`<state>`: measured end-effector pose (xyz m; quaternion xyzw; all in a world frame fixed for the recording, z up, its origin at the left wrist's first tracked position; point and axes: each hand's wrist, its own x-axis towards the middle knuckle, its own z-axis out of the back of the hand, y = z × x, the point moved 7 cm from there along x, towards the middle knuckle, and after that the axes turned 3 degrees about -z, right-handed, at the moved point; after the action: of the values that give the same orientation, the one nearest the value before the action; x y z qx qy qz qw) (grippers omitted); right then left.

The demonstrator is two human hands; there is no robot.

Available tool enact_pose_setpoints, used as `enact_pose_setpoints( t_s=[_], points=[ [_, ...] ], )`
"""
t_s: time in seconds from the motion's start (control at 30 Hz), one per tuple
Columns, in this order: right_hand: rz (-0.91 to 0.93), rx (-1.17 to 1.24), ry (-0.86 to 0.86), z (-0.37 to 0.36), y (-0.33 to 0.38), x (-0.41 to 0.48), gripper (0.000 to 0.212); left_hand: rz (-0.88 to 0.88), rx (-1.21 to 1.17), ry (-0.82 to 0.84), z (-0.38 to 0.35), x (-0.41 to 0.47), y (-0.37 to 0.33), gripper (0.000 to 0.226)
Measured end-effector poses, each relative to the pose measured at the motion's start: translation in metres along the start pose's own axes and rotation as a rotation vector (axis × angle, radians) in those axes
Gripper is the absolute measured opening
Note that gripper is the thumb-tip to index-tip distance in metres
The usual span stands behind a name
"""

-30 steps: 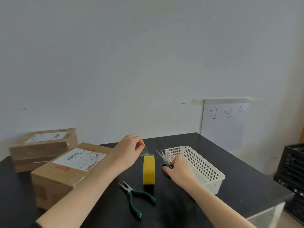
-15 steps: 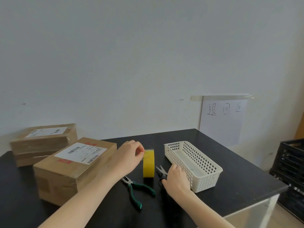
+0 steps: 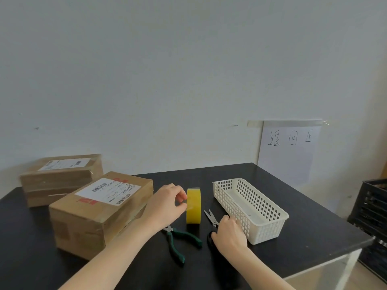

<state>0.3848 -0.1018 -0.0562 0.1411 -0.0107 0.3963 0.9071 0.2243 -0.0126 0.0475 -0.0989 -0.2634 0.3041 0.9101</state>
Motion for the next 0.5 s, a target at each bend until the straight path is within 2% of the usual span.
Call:
enact_pose_setpoints(
  t_s=[0.13,0.27,0.43,0.5],
  points=[
    [0.066,0.045,-0.075,0.02,0.007,0.003,0.033,-0.02,0.023,-0.009,0.005,0.0,-0.002,0.013],
    [0.164,0.333,-0.158,0.054,0.027,0.009,0.021,-0.022,0.088,-0.032,0.015,-0.001,-0.002,0.016],
    [0.189,0.675,0.002,0.071,0.056,0.017,0.03,-0.004,0.069,-0.044,0.016,0.002,0.009,0.017],
    [0.219,0.735,0.091,0.072,0.067,0.016,0.029,-0.001,0.069,-0.059,0.014,0.003,0.017,0.017]
  ],
)
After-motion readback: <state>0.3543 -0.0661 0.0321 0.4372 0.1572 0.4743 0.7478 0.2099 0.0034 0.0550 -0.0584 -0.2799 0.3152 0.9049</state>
